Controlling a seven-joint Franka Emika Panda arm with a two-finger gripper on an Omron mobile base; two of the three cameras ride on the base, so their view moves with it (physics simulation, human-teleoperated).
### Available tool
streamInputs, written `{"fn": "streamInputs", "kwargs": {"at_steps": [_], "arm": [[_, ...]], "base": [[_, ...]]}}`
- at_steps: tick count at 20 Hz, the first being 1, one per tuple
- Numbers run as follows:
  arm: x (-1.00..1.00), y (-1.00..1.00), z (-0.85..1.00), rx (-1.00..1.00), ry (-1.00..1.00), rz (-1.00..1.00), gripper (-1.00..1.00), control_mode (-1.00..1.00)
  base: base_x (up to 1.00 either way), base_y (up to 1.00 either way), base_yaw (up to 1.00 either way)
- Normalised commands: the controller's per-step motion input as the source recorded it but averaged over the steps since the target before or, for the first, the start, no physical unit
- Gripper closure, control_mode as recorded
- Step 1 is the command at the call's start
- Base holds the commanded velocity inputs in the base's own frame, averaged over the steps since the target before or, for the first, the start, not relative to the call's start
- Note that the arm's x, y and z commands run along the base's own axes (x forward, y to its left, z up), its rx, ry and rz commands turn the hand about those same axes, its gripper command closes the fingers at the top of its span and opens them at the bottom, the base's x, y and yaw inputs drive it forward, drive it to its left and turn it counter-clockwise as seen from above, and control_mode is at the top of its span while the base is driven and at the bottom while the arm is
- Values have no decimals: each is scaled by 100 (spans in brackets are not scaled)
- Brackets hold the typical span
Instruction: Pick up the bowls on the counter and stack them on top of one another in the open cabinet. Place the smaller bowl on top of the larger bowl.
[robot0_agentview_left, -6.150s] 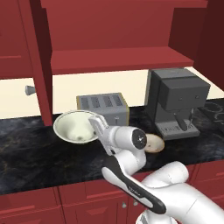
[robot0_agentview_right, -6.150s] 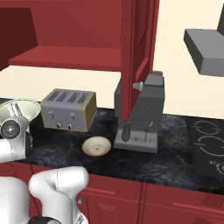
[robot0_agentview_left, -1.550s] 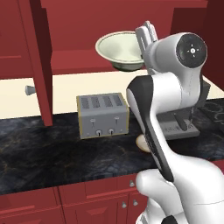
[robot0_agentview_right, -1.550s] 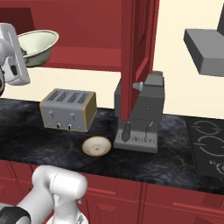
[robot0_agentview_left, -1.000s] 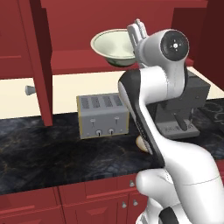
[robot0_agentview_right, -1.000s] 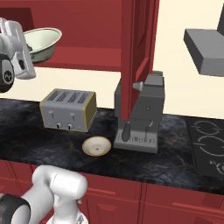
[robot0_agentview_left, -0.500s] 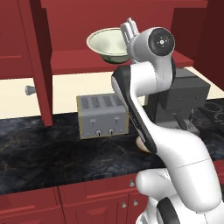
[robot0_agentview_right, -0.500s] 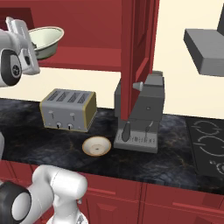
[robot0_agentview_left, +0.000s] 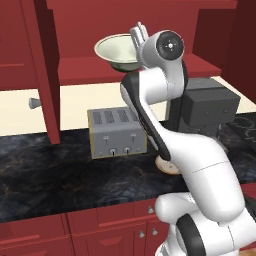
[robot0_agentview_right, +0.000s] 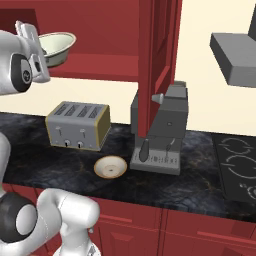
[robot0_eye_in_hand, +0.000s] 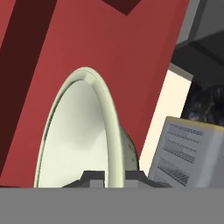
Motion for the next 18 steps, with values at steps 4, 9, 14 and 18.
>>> {"fn": "streamInputs", "kwargs": {"at_steps": [4,9,14,18], "arm": [[36,7,-12,0,1,0,100,-100],[32,7,-12,0,0,0,100,-100],[32,6,-13,0,0,0,100,-100],[37,7,-10,0,0,0,100,-100]], "base": [[0,0,0],[0,0,0],[0,0,0],[0,0,0]]}}
